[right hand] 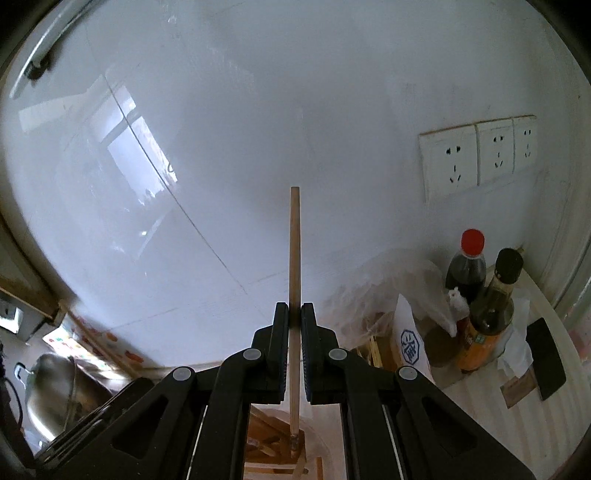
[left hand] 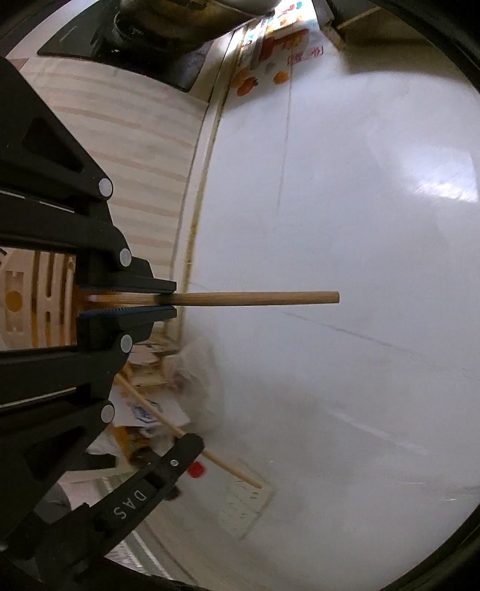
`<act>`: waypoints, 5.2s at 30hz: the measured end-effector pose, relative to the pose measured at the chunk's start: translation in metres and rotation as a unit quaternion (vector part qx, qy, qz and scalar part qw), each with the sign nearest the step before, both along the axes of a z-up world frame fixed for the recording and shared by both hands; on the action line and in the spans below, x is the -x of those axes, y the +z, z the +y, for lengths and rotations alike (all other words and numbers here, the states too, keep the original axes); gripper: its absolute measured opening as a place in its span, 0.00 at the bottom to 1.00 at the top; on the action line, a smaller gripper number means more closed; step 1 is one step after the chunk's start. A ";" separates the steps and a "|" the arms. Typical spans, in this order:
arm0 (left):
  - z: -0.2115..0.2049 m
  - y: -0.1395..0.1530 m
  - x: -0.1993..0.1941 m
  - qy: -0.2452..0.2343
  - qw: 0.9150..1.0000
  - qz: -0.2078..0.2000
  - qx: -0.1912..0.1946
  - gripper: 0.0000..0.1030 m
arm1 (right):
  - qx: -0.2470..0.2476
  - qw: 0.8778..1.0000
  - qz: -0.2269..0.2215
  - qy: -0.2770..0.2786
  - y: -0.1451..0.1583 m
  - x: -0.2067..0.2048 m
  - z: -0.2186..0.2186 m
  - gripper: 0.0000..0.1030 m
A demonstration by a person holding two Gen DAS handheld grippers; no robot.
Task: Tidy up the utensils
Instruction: 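Lift both held chopsticks and lower them into the cream holder, then open both tools to release the chopsticks into the holder, then grasp a chopstick on the mat with the left tool while the right tool grasps another, then carry both chopsticks up and insert them into the utensil holder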
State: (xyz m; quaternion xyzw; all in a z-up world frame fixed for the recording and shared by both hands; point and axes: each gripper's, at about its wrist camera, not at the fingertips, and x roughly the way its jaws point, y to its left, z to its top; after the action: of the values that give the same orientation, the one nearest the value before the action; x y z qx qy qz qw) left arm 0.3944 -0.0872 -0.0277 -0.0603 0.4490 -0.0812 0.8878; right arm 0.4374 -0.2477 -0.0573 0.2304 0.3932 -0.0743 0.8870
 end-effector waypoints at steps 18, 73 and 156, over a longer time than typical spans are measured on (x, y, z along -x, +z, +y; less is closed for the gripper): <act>0.075 0.032 0.075 0.071 0.995 -0.020 -0.074 1.00 | -0.027 0.998 0.042 0.049 0.031 0.057 -0.015 0.64; -0.013 -0.276 0.169 -0.091 0.944 0.273 -0.158 0.62 | 0.046 0.909 0.407 0.077 -0.254 0.250 -0.033 0.07; 0.058 0.010 0.162 0.021 0.999 -0.019 -0.023 0.03 | 0.042 0.989 0.115 0.078 -0.027 0.177 0.034 0.06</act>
State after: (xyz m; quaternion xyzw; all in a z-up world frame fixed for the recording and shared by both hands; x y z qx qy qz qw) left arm 0.2320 -0.0290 -0.0175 -0.0474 0.4327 -0.0536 0.8987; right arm 0.2602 -0.2134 -0.0841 0.1517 0.5059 -0.0468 0.8478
